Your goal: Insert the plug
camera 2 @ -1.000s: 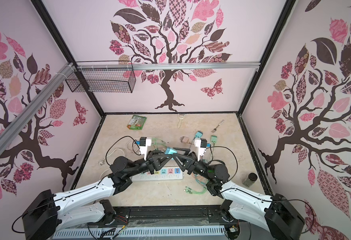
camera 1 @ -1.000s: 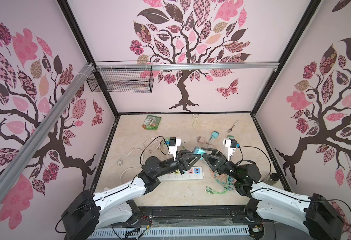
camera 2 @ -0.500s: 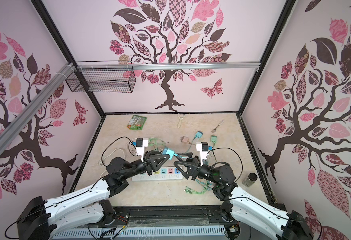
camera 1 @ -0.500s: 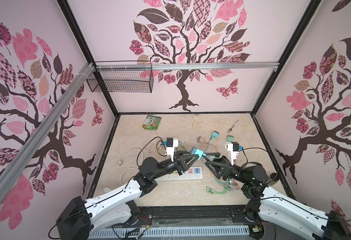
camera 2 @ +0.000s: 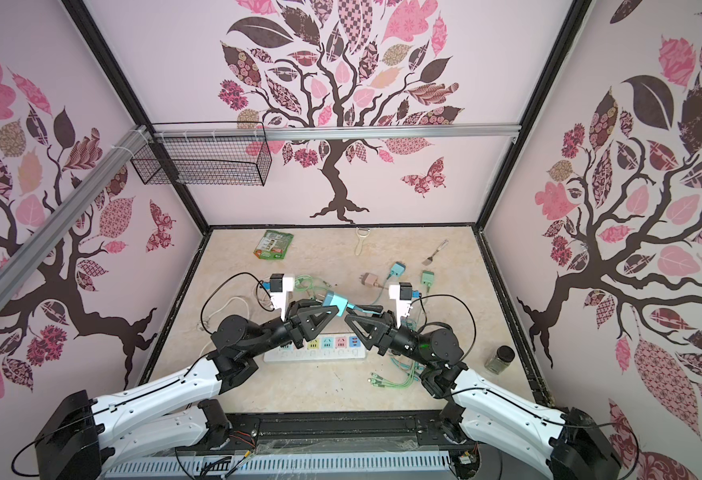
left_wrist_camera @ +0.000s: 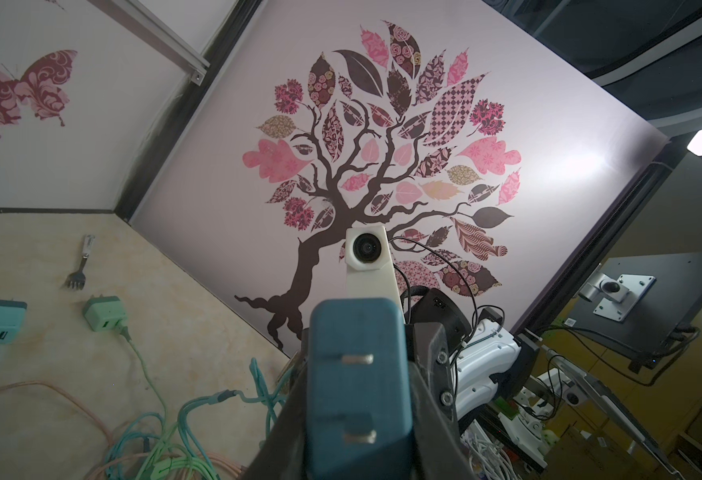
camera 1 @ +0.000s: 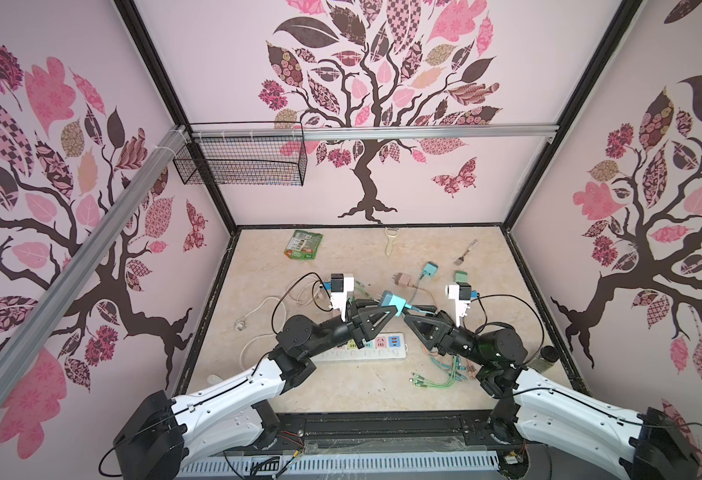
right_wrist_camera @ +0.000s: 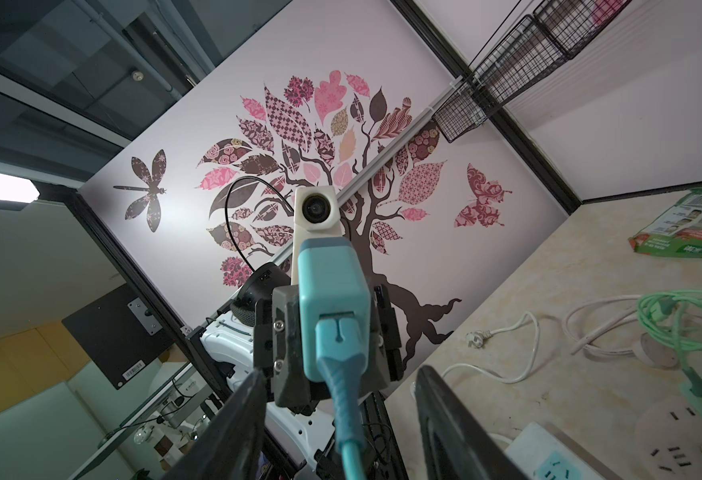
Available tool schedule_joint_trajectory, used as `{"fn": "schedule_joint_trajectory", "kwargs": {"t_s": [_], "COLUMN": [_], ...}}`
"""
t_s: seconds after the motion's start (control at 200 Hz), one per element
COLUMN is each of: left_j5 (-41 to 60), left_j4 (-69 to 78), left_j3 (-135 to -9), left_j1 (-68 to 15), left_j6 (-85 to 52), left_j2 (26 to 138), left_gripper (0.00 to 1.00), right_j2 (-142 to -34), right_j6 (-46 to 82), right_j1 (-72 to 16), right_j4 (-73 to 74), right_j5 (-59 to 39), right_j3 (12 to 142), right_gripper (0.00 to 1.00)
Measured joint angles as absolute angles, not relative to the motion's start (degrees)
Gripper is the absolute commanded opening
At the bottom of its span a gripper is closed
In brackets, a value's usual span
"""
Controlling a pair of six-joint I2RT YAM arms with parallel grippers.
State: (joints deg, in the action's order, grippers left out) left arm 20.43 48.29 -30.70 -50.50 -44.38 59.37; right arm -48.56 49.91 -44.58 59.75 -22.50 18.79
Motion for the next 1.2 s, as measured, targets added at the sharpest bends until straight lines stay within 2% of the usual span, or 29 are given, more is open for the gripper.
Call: {"fn": "schedule_joint_trajectory", "kwargs": {"t_s": [0.085, 0.195, 0.36, 0.455, 0.745, 1.0, 1.075, 1.2], "left_j5": [20.38, 20.27, 19.27, 18.41, 14.76, 14.55, 14.52, 14.0], "left_j4": [49.19, 50.57, 51.86, 51.2, 48.27, 48.4, 49.32, 49.82], "left_j3": [-30.61, -30.52, -30.5, -30.5, -30.5, -30.5, -30.5, -30.52], "left_j1": [-50.5, -50.5, -50.5, -50.5, -50.52, -50.52, -50.52, -50.5], "left_j6": [-44.93, -45.28, -45.82, -45.82, -46.48, -47.81, -48.34, -49.19], "left_j2": [59.46, 59.57, 59.72, 59.61, 56.34, 56.55, 57.06, 57.14], "left_gripper": [0.0, 0.0, 0.0, 0.0, 0.0, 0.0, 0.0, 0.0], "right_j2": [-49.34, -51.13, -53.6, -53.56, -48.77, -48.6, -49.67, -53.1], "right_j6": [50.06, 50.17, 50.72, 50.26, 44.93, 43.59, 43.72, 44.4], "right_j1": [-44.58, -44.58, -44.6, -44.62, -45.69, -45.69, -45.69, -45.69], "right_j4": [60.55, 62.0, 65.58, 65.93, 60.86, 60.38, 61.23, 62.06], "right_j5": [-22.2, -22.0, -22.0, -22.94, -26.79, -27.68, -27.64, -29.74], "right_j3": [19.09, 20.29, 20.53, 20.56, 20.6, 20.29, 20.36, 21.87], "right_gripper": [0.5, 0.51, 0.68, 0.71, 0.68, 0.55, 0.55, 0.65]}}
